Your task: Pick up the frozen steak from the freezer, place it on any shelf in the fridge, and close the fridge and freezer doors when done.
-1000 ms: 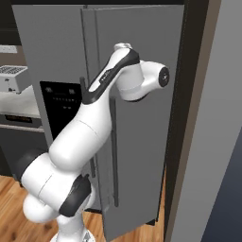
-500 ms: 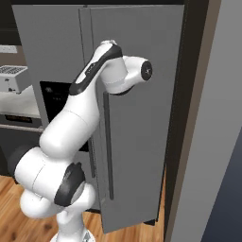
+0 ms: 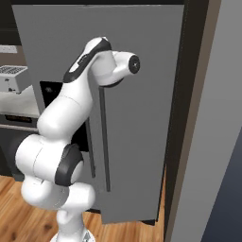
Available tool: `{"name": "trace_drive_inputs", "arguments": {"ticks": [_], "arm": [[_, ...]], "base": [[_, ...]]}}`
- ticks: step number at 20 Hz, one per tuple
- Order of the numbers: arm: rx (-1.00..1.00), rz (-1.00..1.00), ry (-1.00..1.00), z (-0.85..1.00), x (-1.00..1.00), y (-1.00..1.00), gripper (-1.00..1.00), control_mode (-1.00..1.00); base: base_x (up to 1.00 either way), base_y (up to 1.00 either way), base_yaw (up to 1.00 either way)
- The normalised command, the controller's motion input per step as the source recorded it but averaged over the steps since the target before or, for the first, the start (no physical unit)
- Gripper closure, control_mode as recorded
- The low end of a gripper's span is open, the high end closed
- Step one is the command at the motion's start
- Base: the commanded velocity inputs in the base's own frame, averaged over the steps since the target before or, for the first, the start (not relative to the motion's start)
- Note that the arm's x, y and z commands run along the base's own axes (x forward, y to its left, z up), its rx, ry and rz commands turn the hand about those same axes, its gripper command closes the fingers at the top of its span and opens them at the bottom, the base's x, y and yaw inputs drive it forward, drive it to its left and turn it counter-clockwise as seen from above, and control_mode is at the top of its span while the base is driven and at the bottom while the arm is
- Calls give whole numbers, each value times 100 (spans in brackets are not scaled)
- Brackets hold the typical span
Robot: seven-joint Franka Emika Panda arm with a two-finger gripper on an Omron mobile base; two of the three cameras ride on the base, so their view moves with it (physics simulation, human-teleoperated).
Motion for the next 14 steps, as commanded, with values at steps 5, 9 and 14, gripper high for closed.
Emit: {"name": "trace_drive_inputs", "arguments": {"ticks": [5,9,14], "arm": [[-2,-3,0,9,47,14,-100,-100],[-2,-8,0,14,36,1,-100,-100],[-2,-12,0,11,37,0,-100,-100]], "base": [[0,0,0],[0,0,0],[0,0,0]]}}
